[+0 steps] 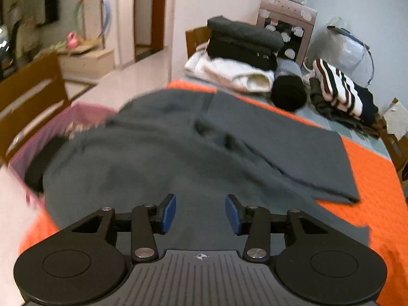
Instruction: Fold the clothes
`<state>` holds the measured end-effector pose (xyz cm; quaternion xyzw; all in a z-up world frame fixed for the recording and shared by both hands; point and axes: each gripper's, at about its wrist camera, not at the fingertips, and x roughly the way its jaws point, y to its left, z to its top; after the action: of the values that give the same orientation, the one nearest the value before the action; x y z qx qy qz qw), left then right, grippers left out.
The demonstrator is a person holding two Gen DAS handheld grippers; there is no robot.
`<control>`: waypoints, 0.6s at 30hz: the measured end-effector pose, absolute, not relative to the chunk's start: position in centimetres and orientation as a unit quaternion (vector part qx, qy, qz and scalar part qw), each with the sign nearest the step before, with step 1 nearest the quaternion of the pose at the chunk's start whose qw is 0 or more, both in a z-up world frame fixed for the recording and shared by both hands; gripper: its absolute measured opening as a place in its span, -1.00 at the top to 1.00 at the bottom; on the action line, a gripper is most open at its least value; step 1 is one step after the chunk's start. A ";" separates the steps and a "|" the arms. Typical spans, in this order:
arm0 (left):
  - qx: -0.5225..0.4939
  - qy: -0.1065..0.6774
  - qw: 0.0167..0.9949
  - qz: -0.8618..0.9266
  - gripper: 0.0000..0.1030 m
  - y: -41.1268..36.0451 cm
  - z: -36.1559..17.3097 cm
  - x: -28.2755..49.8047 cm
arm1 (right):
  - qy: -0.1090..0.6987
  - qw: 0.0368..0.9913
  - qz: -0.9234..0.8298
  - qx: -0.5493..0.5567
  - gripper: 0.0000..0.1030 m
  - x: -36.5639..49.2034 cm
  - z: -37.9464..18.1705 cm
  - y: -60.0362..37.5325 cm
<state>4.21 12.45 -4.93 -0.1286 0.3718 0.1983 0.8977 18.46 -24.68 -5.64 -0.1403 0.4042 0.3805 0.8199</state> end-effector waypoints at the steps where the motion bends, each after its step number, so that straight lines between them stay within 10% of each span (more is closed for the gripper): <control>1: -0.132 0.372 0.897 0.199 0.07 11.2 -5.0 3.6 | 0.399 0.817 0.388 -0.148 -0.12 18.3 -5.3 -25.1; 18: -0.145 0.345 0.867 0.328 0.01 -10.5 -5.6 -2.3 | 0.282 0.705 0.587 -0.280 -0.12 20.6 -3.6 -31.5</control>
<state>-2.33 -10.54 -5.60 -0.1454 0.3451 0.3279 0.8673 20.60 -31.49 -3.60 -0.2801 0.2816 0.5870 0.7054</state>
